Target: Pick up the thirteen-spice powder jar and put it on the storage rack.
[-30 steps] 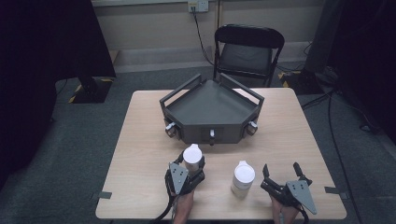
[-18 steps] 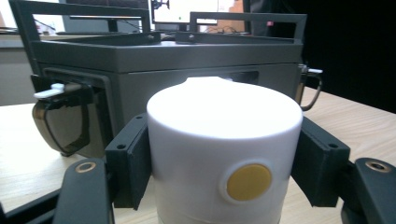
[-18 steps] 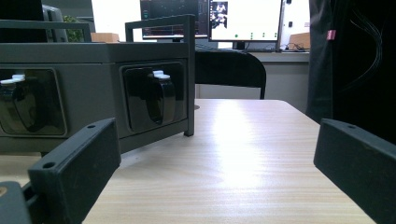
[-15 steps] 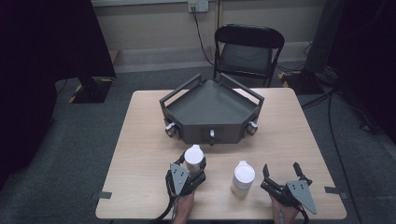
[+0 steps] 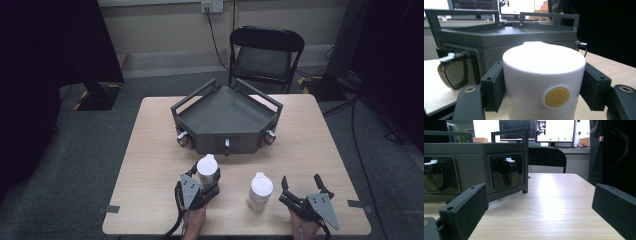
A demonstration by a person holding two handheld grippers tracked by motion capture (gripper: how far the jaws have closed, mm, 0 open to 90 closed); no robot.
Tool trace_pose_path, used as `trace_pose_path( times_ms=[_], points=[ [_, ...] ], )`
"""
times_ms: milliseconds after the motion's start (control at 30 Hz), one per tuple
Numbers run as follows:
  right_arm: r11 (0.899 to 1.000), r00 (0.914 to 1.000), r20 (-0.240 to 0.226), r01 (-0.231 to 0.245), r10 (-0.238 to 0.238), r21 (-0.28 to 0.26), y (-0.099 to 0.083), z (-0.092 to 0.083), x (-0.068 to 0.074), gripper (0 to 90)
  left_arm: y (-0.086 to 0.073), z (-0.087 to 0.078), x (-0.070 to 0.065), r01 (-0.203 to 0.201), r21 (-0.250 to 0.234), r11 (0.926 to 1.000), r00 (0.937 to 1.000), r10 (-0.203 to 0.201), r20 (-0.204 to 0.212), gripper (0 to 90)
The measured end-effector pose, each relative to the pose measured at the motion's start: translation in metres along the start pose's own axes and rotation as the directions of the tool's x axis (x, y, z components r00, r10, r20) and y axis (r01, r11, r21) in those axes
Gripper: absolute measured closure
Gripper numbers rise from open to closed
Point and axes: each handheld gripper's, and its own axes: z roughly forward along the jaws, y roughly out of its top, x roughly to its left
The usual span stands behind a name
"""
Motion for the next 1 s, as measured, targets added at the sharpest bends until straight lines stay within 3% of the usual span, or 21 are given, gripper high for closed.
trace_pose_path(
  times_ms=[600, 700, 1000],
  points=[
    [1.000, 1.0000, 0.001, 0.000, 0.000, 0.000, 0.000, 0.000, 0.000, 0.0, 0.014, -0.003, 0.006, -0.030, -0.016, 0.9994, 0.9990, 0.031, 0.032, 31.0],
    [1.000, 1.0000, 0.001, 0.000, 0.000, 0.000, 0.000, 0.000, 0.000, 0.0, 0.015, -0.002, 0.009, -0.020, -0.013, 0.9997, 0.9988, 0.021, 0.045, 31.0],
    [1.000, 1.0000, 0.001, 0.000, 0.000, 0.000, 0.000, 0.000, 0.000, 0.0, 0.022, 0.001, 0.020, -0.047, -0.012, 0.9988, 0.9954, 0.047, 0.083, 31.0]
  ],
)
